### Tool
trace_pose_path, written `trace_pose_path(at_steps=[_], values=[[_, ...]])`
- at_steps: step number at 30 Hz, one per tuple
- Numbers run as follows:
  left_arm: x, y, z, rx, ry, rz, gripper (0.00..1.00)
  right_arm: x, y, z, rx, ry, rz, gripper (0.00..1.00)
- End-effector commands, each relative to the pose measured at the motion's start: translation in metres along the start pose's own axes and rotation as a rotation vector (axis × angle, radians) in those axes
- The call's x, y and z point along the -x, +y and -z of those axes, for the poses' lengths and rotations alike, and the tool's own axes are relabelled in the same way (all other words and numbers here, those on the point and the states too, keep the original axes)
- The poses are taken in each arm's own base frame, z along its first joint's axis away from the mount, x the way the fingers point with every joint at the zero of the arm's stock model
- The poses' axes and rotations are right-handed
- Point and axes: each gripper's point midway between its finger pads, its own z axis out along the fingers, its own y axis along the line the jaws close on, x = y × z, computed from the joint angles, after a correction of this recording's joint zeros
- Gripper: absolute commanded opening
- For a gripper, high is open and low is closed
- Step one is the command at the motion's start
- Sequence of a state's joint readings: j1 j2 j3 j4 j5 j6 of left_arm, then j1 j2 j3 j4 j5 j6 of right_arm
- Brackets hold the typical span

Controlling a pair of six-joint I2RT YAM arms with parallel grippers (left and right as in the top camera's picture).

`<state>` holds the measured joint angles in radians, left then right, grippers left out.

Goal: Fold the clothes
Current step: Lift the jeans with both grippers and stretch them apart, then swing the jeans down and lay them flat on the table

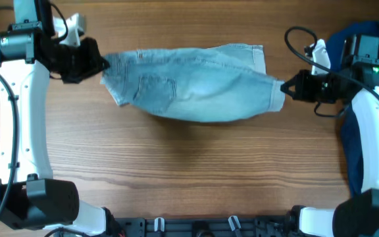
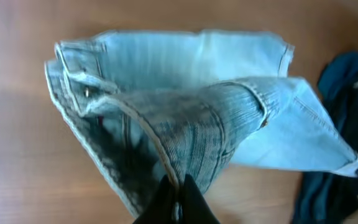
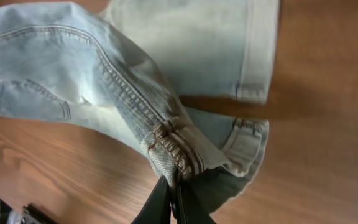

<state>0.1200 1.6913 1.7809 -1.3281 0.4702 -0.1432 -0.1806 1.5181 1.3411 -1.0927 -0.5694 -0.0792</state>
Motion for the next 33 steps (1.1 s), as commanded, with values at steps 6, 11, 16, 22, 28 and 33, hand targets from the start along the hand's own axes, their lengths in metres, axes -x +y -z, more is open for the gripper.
trace_pose_path(at_steps=[6,11,16,22,28,33], values=[[-0.040,0.005,0.009,0.028,0.141,0.133,0.04,-0.040,-0.021,0.016,-0.170,0.129,-0.078,0.04],[-0.060,0.008,0.013,0.054,0.218,0.172,0.04,-0.055,-0.031,0.020,-0.244,0.184,-0.114,0.04],[-0.079,0.002,0.011,0.066,0.291,0.171,0.04,-0.057,-0.031,0.021,-0.244,0.194,-0.118,0.04],[-0.122,-0.019,-0.015,0.099,0.447,0.090,0.04,-0.062,-0.033,0.022,-0.259,0.212,-0.126,0.04],[-0.183,-0.018,-0.056,0.233,0.613,0.052,0.04,-0.072,-0.043,0.028,-0.335,0.247,-0.188,0.04],[-0.234,-0.005,-0.091,0.318,0.712,0.070,0.04,-0.073,-0.043,0.028,-0.335,0.249,-0.189,0.04]])
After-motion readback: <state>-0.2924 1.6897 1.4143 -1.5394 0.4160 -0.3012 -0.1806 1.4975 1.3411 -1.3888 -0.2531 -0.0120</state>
